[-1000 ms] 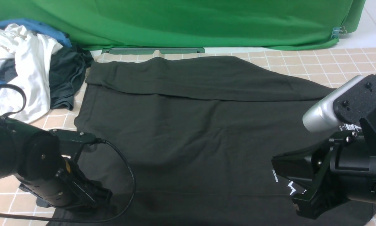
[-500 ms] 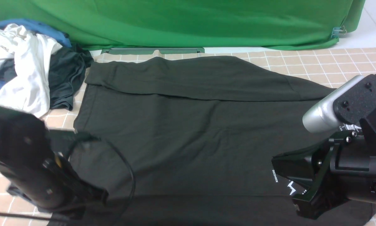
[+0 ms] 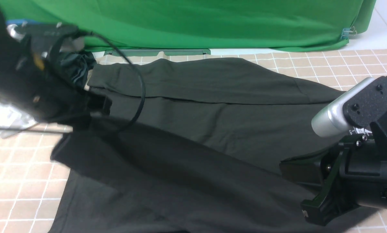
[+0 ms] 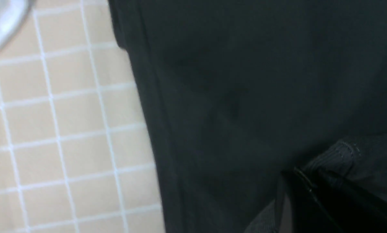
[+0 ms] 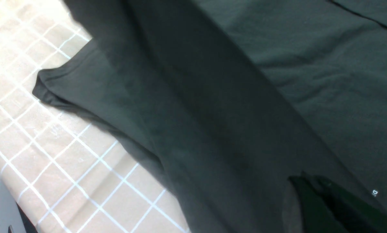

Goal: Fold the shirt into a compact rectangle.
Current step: 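Fold the left side of the black T-shirt inward over its body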

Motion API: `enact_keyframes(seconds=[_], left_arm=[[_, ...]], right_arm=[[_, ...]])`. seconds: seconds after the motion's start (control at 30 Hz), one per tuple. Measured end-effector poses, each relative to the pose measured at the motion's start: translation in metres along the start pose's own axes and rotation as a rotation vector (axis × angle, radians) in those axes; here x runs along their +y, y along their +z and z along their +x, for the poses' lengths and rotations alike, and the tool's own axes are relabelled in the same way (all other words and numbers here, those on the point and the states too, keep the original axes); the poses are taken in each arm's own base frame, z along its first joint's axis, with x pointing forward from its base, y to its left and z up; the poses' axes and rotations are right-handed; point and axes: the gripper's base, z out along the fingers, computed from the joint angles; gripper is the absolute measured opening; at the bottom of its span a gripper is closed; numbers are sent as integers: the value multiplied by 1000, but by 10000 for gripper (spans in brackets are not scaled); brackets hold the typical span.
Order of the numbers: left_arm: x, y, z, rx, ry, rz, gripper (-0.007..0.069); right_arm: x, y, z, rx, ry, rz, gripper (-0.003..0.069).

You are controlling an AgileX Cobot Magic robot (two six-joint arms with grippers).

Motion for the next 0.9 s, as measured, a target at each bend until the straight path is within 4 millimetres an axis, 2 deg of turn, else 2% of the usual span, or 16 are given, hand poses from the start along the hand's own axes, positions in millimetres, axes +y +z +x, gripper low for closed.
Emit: enact_keyframes(seconds=[0.27, 0.57, 0.63, 0.7, 0.73, 0.77, 0.83, 0.9], left_arm=[[7, 48, -36, 20, 68, -133, 34], [7, 103, -47, 48, 119, -163, 45], [7, 108, -48, 46, 128, -166, 68], [7, 113, -50, 35, 137, -168, 132], [7, 113, -50, 34, 137, -168, 132], [7, 113, -50, 32, 140, -171, 199], [8, 109, -48, 50, 137, -178, 242], [8, 103, -46, 68, 131, -183, 255]], right_arm=[[0, 0, 0, 0, 0, 0, 38], [0, 0, 0, 1, 8, 0, 38], [0, 0, 1, 7, 25, 1, 38], [0, 0, 2, 23, 43, 4, 38], [0, 0, 2, 25, 44, 4, 38], [-1, -2, 3, 59, 53, 13, 38], [-2, -6, 1, 106, 66, 33, 38], [-4, -10, -2, 153, 75, 57, 39]])
